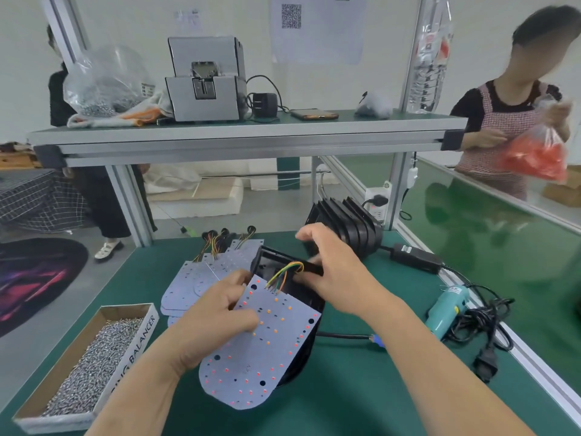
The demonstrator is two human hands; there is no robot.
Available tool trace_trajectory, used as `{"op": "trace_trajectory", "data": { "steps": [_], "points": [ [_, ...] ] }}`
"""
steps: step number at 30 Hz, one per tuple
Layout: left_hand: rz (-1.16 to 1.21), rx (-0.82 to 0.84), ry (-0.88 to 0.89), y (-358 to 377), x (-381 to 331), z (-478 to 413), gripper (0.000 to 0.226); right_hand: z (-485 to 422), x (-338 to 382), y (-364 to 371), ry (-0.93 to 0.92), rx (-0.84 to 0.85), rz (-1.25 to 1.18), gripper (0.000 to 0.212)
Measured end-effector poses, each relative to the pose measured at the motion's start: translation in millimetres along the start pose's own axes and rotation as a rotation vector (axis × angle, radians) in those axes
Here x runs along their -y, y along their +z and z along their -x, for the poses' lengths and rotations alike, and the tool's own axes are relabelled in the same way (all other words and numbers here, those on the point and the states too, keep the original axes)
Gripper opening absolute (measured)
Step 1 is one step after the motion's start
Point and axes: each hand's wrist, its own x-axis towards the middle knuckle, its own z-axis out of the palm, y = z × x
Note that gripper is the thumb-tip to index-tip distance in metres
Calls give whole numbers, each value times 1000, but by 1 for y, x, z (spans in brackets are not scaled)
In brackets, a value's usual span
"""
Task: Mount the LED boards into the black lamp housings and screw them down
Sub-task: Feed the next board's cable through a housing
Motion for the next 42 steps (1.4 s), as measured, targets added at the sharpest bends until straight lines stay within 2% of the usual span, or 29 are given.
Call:
{"op": "trace_trajectory", "data": {
  "steps": [1, 3, 6, 11, 13, 18, 22, 24, 27, 29, 31, 34, 36, 39, 42],
  "points": [
    [-39, -1, 10, 0, 1, 0, 19, 0, -2, 1, 9, 41, 14, 38],
    [-88, 4, 34, 2, 2, 0, 15, 0, -4, 5, -50, 23, 138, 13],
    [-94, 20, 56, 6, 3, 0, 29, 0, 0, 11, -33, -18, 257, 21],
    [-41, 46, 57, 16, -1, 1, 8, -3, -4, 13, 9, 56, 328, 19],
    [-59, 60, 85, 19, -1, 1, 5, -2, -7, 13, 30, 52, 315, 21],
    [-151, 11, 140, 20, -2, -3, 15, -5, -10, 17, 146, 5, 217, 26],
    [-160, 2, 166, 16, -8, -5, 10, -6, -15, 16, 256, 28, -114, 38],
    [-204, -2, 169, 11, -9, -9, 6, -2, -15, 15, 242, 35, -180, 32],
    [-243, 8, 154, 2, -9, -13, 30, 2, -14, 8, 161, 70, -204, 16],
    [-222, 26, 139, -3, -8, -12, 22, 3, -12, 0, 133, 139, -282, 10],
    [-164, 41, 109, -6, -6, -10, 9, 3, -11, -4, 66, 159, -199, 15],
    [-137, 33, 66, -1, -3, -9, 27, 1, -11, 1, -70, 104, 66, 14],
    [-120, 38, 108, 7, -6, -9, 24, 1, -7, 9, -15, 65, 138, 17],
    [-129, 47, 109, 11, -12, -11, 22, 2, -5, 12, 65, 50, 110, 5],
    [-117, 23, 71, 5, -6, -15, 22, 0, -11, 3, 66, 233, -48, 25]
  ]
}}
